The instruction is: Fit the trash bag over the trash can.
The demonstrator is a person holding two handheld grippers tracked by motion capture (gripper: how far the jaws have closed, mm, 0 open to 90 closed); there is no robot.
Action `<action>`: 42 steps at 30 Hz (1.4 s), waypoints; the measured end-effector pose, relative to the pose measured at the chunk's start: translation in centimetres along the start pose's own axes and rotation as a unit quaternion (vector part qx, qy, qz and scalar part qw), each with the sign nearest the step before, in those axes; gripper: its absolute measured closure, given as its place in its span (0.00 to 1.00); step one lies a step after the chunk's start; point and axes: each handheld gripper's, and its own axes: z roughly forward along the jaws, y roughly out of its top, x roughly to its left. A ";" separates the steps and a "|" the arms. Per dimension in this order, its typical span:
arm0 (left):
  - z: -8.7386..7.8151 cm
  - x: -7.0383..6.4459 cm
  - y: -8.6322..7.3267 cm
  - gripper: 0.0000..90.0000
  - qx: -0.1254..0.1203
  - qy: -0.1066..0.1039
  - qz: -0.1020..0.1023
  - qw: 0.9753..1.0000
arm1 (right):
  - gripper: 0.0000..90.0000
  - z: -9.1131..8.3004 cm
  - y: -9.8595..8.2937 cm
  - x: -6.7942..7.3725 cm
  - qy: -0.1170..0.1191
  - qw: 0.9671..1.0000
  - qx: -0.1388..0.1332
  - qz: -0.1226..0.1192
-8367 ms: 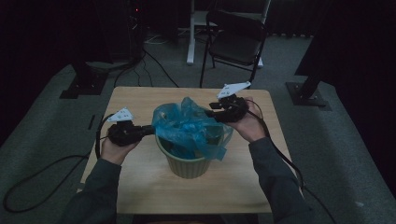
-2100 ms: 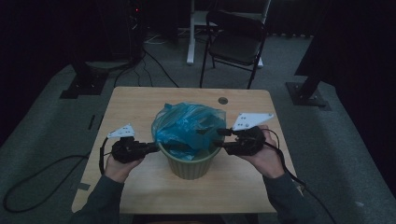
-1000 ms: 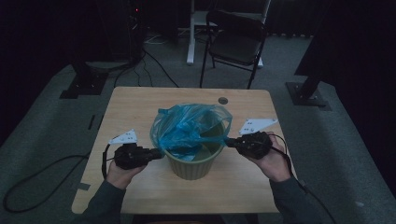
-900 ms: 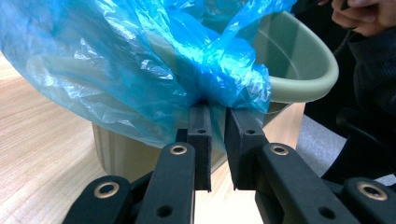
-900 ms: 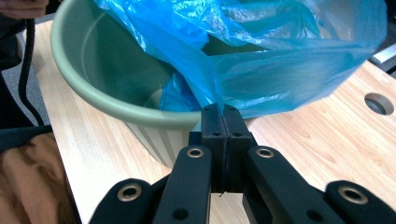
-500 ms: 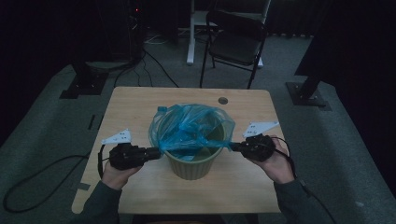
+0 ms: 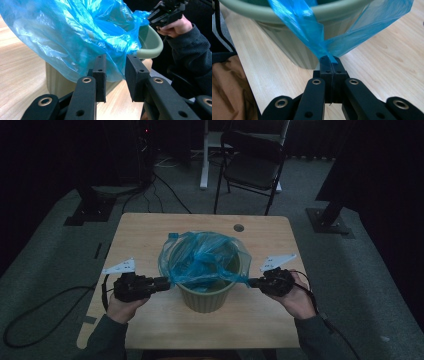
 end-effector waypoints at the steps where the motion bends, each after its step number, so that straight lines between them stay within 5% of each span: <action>1: 0.1 0.0 0.0 0.79 0.001 -0.002 0.001 1.000 | 1.00 0.1 -0.1 0.0 0.001 1.000 0.002 0.002; 29: 3.0 -0.5 -1.0 0.78 0.025 -0.027 0.007 0.999 | 1.00 2.1 -2.6 -1.4 0.010 0.999 0.022 0.036; 42: 1.9 -0.5 -1.3 0.75 0.013 -0.026 0.004 1.000 | 1.00 1.8 -3.3 -1.5 0.003 0.999 0.024 0.042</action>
